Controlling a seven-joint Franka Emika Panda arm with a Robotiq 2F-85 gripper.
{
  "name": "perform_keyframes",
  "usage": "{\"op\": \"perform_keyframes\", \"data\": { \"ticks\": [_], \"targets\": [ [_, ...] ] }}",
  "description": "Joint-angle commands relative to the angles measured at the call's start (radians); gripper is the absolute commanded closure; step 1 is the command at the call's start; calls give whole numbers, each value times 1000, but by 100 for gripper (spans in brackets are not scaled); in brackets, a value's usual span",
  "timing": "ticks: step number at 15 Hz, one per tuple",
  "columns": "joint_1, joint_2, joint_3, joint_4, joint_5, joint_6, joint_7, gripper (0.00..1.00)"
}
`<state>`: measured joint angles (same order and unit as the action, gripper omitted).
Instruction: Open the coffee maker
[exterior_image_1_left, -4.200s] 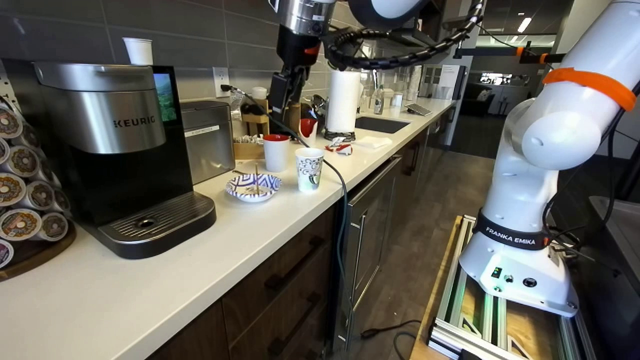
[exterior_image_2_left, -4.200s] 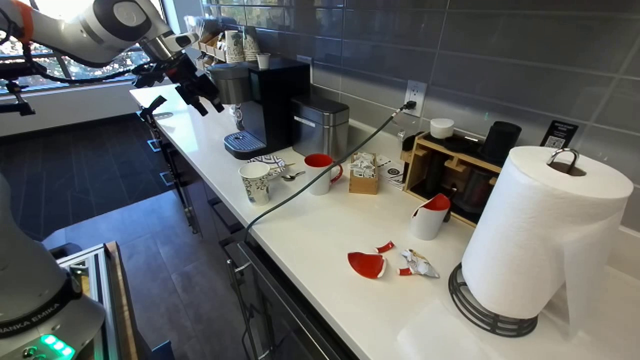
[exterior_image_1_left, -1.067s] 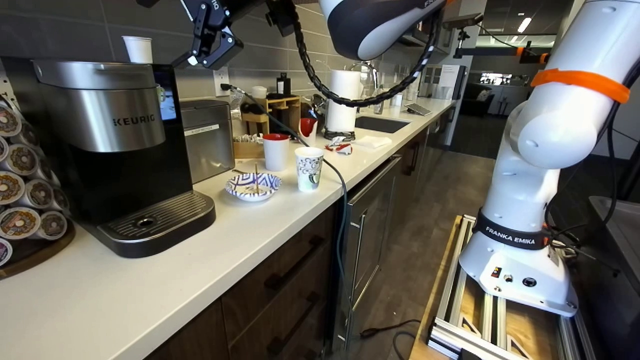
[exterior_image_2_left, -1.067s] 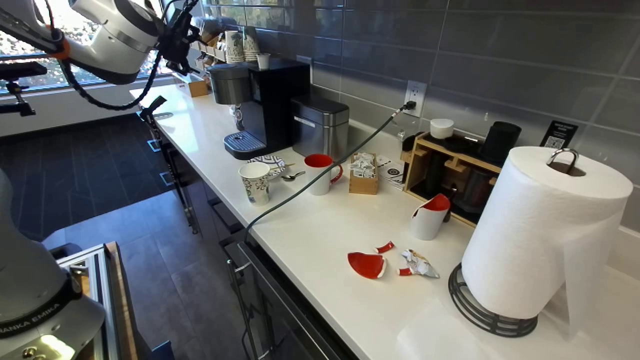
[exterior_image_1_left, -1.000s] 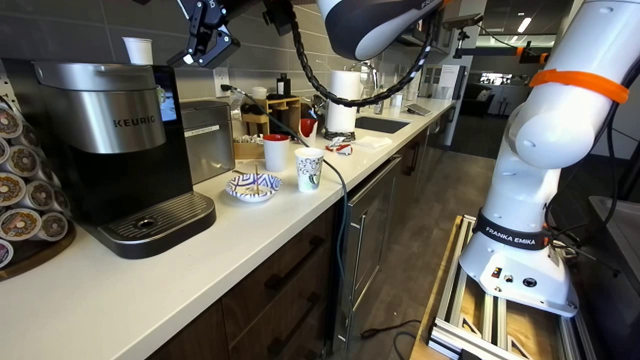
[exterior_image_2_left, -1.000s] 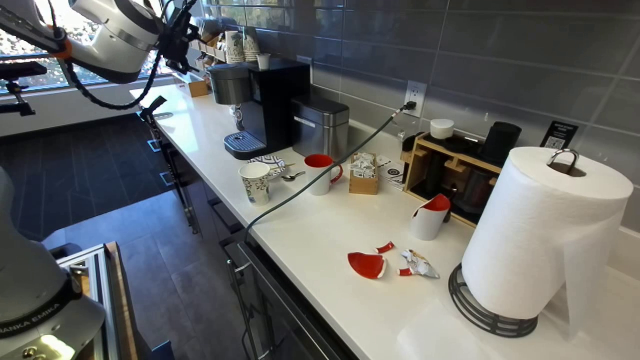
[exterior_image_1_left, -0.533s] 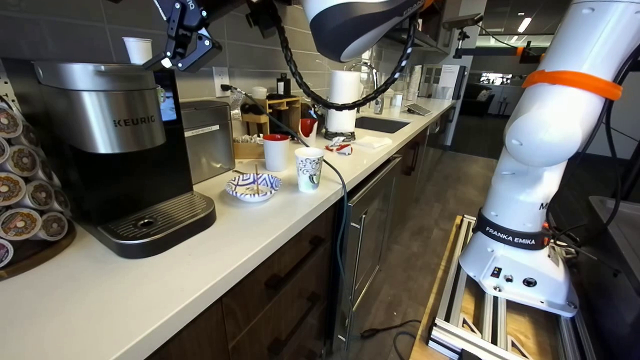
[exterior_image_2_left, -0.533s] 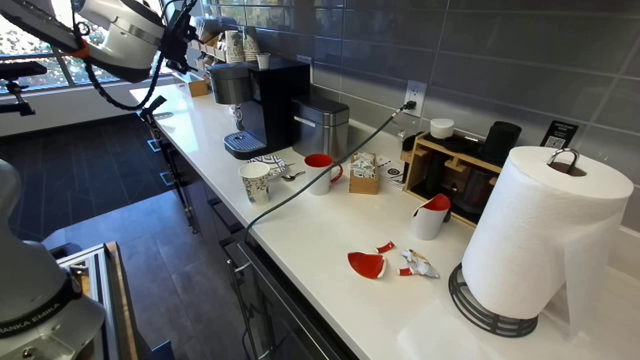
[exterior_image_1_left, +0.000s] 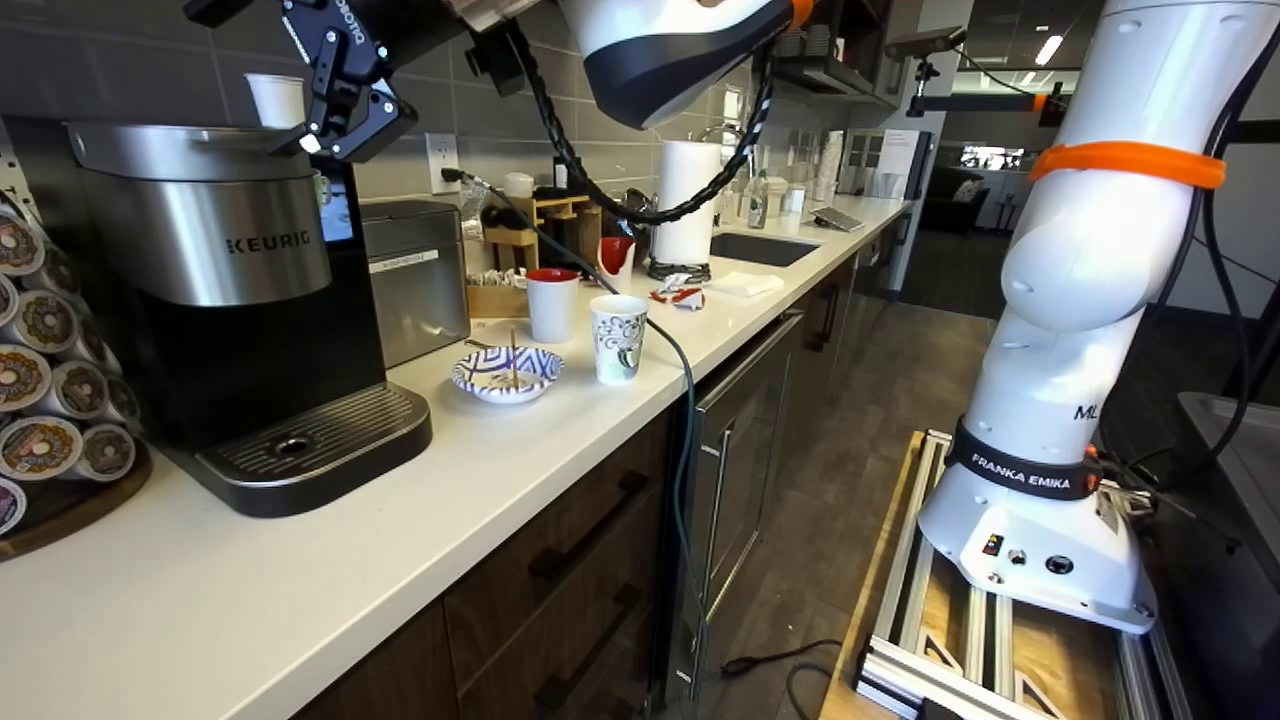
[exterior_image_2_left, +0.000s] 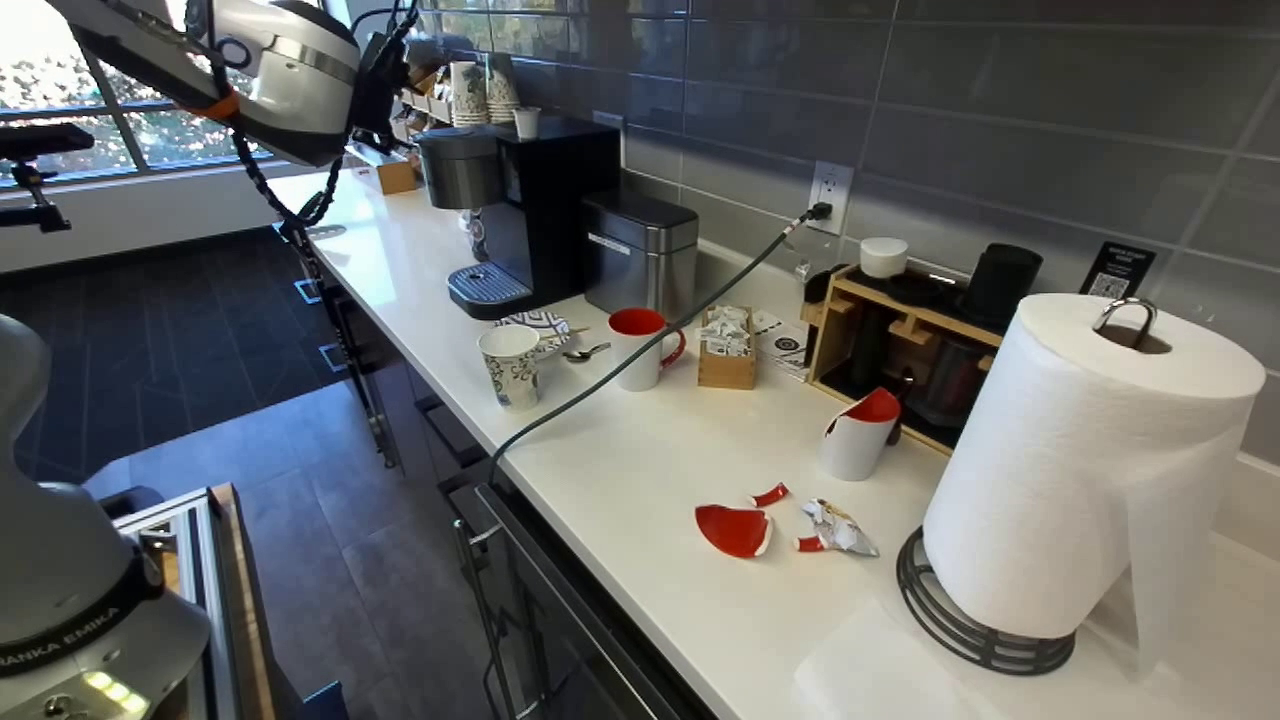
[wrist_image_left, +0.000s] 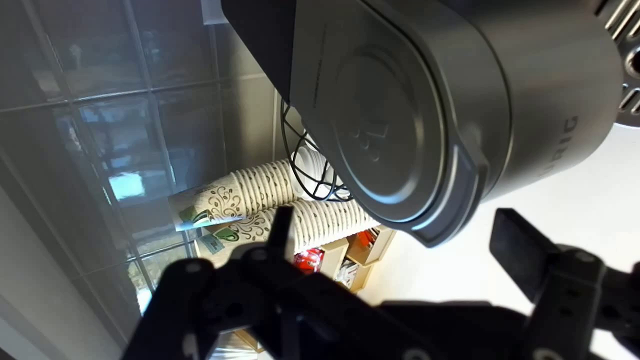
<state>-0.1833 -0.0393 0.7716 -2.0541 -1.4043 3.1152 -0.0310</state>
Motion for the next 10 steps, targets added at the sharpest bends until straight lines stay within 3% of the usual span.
{"op": "perform_keyframes", "data": {
  "ticks": [1,4,10],
  "targets": [
    [7,78,16,76,-145,-50,113,0],
    [23,71,19,117,-273,-101,242,0],
    [42,-62,40,83,-517,-217,563,0]
  ]
}}
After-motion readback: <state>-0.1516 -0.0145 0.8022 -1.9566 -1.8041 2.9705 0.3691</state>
